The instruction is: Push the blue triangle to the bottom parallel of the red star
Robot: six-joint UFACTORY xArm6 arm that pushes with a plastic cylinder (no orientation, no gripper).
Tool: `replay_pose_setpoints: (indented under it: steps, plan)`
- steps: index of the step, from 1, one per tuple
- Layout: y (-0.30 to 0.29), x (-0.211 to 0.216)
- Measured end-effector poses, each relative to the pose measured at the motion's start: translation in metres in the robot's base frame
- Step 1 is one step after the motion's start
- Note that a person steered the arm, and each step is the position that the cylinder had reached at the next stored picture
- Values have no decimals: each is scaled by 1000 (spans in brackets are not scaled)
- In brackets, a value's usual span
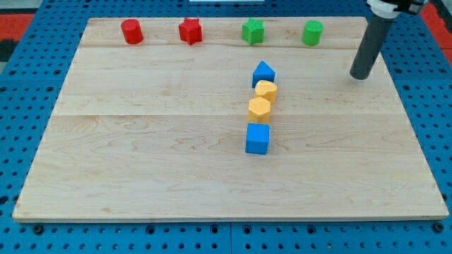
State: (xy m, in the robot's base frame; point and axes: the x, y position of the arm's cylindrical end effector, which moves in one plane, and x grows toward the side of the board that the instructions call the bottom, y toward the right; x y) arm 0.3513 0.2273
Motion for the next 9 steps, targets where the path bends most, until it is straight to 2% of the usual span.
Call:
replay_pose_setpoints:
  steps: [1, 2, 3, 4, 7, 9]
  plan:
    - [-41, 0]
    - [-113, 5]
    - [-153, 15]
    - [-156, 18]
    - [-303, 19]
    - [-315, 6]
